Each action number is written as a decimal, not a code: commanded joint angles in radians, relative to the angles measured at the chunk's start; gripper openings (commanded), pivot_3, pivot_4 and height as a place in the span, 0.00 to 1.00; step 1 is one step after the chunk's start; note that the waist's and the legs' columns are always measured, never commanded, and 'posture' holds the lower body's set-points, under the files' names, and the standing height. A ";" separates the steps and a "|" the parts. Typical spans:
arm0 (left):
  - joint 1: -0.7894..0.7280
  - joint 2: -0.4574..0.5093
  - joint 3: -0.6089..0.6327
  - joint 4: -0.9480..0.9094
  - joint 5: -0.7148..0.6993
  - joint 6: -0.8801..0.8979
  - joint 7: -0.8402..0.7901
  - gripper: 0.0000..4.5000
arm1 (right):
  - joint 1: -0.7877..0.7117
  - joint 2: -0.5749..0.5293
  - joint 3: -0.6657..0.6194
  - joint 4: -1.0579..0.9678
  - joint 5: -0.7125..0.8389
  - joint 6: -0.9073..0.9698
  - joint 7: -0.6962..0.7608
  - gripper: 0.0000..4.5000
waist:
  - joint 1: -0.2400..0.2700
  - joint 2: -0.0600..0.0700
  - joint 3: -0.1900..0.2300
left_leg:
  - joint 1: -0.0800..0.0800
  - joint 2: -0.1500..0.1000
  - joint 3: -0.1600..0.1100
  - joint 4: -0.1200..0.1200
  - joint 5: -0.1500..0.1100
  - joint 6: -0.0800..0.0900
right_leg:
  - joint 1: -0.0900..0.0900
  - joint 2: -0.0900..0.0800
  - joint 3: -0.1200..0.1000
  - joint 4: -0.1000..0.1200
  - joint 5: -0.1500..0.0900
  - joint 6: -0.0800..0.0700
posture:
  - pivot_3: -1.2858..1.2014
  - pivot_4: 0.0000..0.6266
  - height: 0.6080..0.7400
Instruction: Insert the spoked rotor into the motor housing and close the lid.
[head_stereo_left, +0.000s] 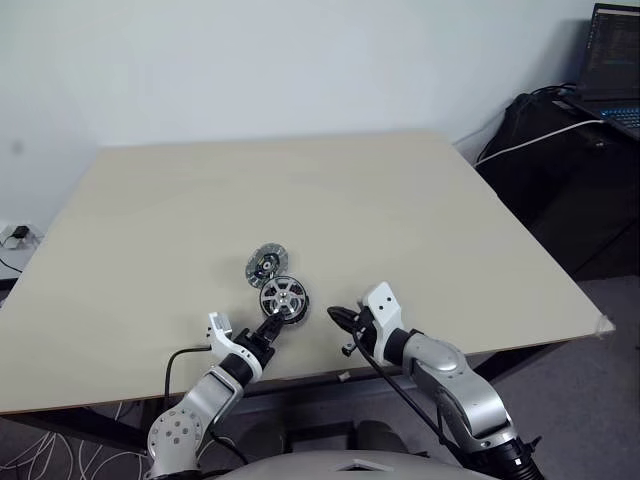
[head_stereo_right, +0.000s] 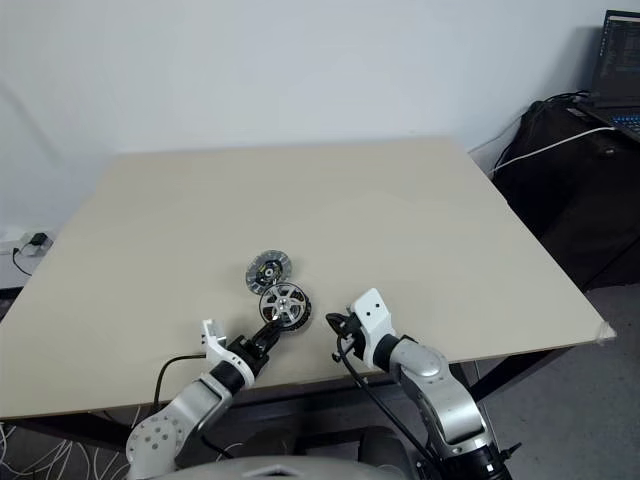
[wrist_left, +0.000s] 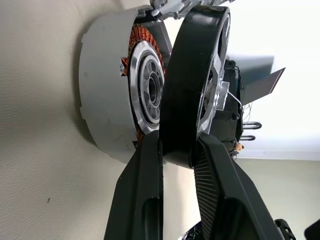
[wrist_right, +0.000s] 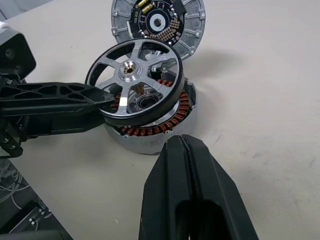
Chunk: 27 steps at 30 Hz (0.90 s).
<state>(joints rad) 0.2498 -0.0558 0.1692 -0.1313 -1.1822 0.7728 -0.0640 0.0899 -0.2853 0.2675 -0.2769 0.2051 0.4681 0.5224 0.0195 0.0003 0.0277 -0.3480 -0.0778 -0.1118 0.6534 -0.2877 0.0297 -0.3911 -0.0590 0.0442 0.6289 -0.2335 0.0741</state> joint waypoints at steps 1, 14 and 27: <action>-0.018 -0.015 0.002 -0.009 -0.012 0.009 0.001 0.12 | -0.028 0.004 -0.006 -0.022 0.002 -0.012 0.000 0.00 | 0.000 0.000 0.000 | 0.000 0.000 0.000 0.000 0.000 0.000 | 0.000 0.000 0.000 0.000 0.000 0.000 | 0.52 0.00 1.00; -0.030 -0.012 0.004 0.011 -0.019 0.053 -0.007 0.46 | -0.029 0.005 0.000 -0.025 -0.002 -0.012 -0.004 0.00 | 0.002 0.001 -0.001 | 0.000 0.000 0.000 0.000 0.000 -0.001 | 0.001 0.000 0.000 0.000 0.000 0.000 | 0.52 0.00 1.00; 0.024 -0.001 -0.001 -0.083 -0.006 0.026 -0.028 1.00 | -0.031 0.007 -0.002 -0.024 -0.003 -0.010 -0.011 0.00 | -0.005 0.007 -0.005 | 0.006 0.000 -0.001 0.002 -0.002 -0.005 | 0.008 -0.001 0.000 0.000 0.000 0.001 | 0.52 0.00 1.00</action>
<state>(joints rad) 0.2555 -0.0546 0.1753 -0.1818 -1.1989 0.8026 -0.0974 0.0785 -0.2838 0.2706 -0.2768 0.2016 0.4676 0.5167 0.0150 0.0068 0.0231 -0.3424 -0.0779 -0.1124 0.6550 -0.2904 0.0252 -0.3841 -0.0597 0.0440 0.6286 -0.2335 0.0748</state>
